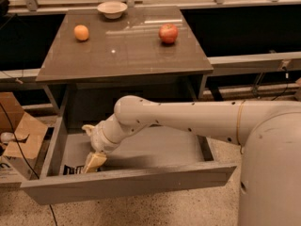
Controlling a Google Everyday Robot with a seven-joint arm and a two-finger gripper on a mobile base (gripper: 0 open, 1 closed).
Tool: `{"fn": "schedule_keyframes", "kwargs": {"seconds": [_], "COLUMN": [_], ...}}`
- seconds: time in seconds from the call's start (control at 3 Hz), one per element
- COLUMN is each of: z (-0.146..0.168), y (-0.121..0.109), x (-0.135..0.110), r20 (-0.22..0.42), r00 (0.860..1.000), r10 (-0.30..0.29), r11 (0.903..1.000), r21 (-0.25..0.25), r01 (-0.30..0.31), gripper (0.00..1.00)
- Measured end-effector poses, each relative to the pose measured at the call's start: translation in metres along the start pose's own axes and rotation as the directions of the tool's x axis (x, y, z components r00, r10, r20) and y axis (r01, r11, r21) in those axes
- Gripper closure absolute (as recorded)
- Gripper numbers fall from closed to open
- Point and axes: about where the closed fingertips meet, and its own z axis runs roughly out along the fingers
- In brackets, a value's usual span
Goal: Pick rxbar chocolate from top drawer and place on counter
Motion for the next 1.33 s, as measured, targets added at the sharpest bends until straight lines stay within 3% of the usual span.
{"fn": "schedule_keyframes", "kwargs": {"seconds": [1.0,1.33], "z": [0.021,0.022], "y": [0.005,0.003], "x": [0.017,0.017], "r20": [-0.045,-0.045], "r00": [0.999,0.999], "r10": [0.026,0.026], "r11": [0.9996,0.9996], "r21": [0.015,0.015], "r01": [-0.025,-0.025], "gripper": [0.01,0.23]}}
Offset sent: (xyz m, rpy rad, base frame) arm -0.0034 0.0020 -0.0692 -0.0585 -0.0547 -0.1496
